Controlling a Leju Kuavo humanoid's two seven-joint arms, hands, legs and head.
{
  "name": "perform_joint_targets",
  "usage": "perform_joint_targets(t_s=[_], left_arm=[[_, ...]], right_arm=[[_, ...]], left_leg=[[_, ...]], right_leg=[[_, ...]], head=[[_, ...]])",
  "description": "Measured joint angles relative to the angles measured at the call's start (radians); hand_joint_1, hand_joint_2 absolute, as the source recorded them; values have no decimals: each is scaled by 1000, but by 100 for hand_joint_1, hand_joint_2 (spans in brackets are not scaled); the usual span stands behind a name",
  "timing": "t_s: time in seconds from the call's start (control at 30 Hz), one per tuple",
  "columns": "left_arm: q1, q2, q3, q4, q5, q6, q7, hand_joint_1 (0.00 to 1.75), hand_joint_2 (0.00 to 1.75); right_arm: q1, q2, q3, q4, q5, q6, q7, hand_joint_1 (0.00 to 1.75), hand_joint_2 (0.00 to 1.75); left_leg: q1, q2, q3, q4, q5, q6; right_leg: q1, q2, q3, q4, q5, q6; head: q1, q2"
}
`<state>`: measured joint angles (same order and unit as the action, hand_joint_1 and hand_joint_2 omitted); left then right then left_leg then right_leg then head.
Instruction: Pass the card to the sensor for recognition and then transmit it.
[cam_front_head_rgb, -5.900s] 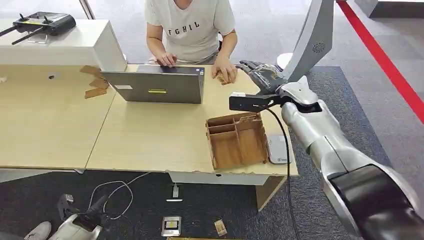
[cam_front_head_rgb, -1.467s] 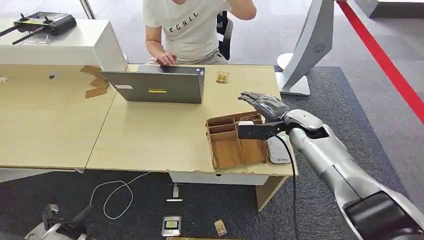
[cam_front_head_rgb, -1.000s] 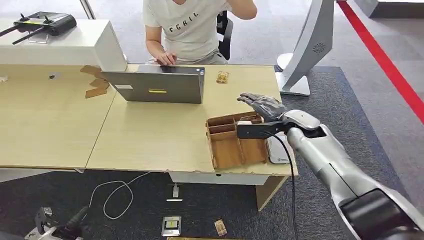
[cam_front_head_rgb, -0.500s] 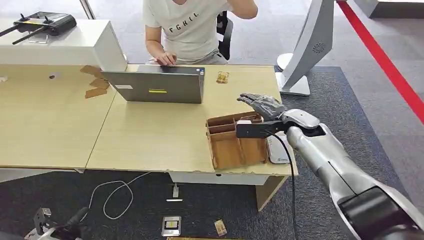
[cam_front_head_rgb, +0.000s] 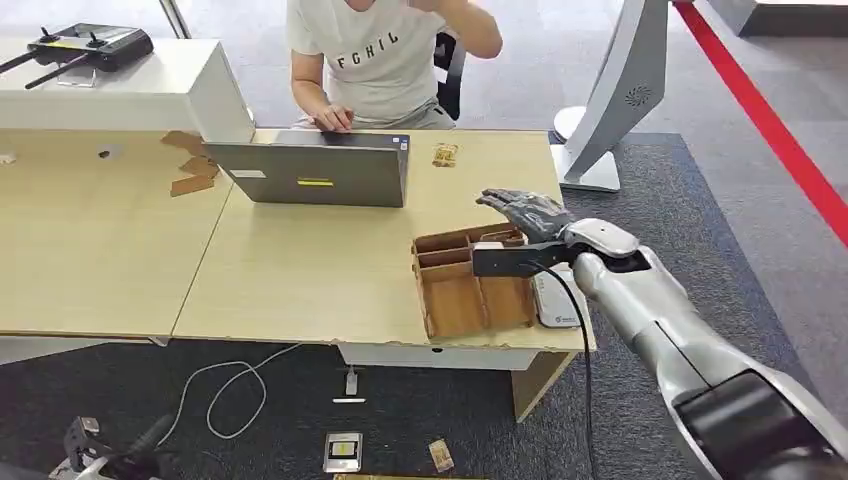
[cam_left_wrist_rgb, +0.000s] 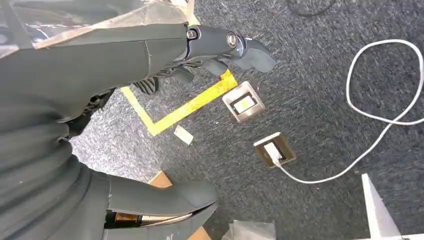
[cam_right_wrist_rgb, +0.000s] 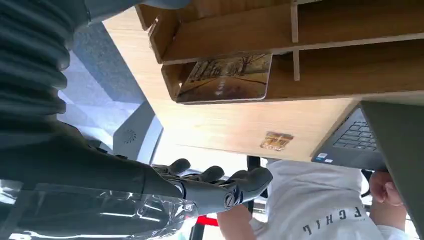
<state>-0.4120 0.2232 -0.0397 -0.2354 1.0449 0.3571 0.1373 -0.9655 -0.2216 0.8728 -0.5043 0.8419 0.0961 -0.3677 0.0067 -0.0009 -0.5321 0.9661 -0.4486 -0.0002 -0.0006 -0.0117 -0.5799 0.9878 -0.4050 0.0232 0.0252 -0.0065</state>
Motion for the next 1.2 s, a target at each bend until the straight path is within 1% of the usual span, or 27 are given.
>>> perform_joint_targets(t_s=[0.7, 0.97, 1.0, 1.03, 1.2], left_arm=[[5, 3, 0, 2, -4, 0, 26, 0, 175], [9, 5, 0, 2, -2, 0, 21, 0, 175], [9, 5, 0, 2, -1, 0, 20, 0, 175], [10, 5, 0, 2, -1, 0, 19, 0, 175], [12, 6, 1, 2, 0, -4, 11, 0, 175]], right_arm=[[0, 5, -1, 33, 5, -7, -7, 0, 175], [0, 5, -1, 41, 19, -18, -7, 0, 175], [0, 5, -1, 41, 20, -18, -7, 168, 175], [0, 5, -1, 42, 20, -18, -7, 175, 175], [0, 5, -2, 47, 13, -19, -7, 175, 175]], left_leg=[[0, 0, 0, 0, 0, 0], [0, 0, 0, 0, 0, 0], [0, 0, 0, 0, 0, 0], [0, 0, 0, 0, 0, 0], [0, 0, 0, 0, 0, 0]], right_leg=[[0, 0, 0, 0, 0, 0], [0, 0, 0, 0, 0, 0], [0, 0, 0, 0, 0, 0], [0, 0, 0, 0, 0, 0], [0, 0, 0, 0, 0, 0]], head=[[0, 0], [0, 0], [0, 0], [0, 0], [0, 0]])
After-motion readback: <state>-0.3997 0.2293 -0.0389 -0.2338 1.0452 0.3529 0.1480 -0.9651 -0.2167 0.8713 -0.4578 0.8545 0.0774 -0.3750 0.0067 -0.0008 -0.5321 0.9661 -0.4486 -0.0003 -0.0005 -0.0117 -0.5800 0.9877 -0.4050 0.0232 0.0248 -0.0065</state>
